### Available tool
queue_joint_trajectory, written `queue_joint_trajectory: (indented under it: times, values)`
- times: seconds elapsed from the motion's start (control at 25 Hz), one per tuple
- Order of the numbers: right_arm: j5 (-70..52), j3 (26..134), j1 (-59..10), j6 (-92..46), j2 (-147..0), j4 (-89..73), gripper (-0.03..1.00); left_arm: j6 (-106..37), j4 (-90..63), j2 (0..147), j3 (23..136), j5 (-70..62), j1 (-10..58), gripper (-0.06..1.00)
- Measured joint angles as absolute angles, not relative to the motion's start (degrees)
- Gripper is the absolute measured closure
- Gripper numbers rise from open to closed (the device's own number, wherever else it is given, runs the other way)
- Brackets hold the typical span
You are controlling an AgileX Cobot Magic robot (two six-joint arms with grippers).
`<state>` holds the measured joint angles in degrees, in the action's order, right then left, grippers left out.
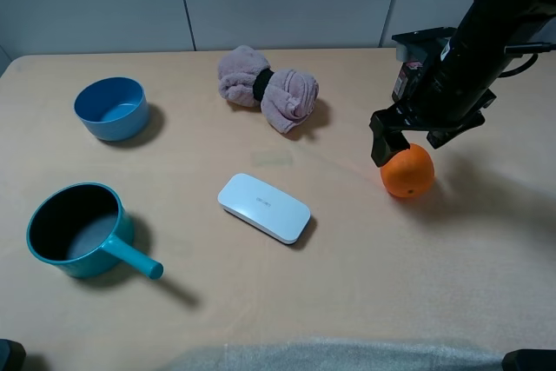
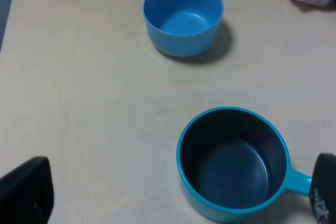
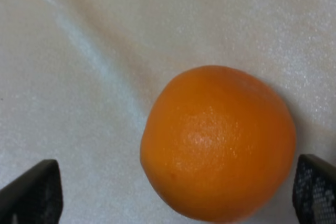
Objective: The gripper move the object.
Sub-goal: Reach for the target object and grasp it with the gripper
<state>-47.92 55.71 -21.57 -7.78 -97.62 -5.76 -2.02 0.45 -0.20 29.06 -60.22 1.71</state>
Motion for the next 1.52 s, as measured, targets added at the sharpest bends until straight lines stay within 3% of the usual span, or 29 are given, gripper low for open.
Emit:
queue_joint_trajectory:
  times: [1.52]
  values:
    - [-46.4,55.7,-21.6,-7.8,-104.9,-4.3,0.28,-2.0,0.4,-0.2,29.1,-60.2,1.7,-0.05]
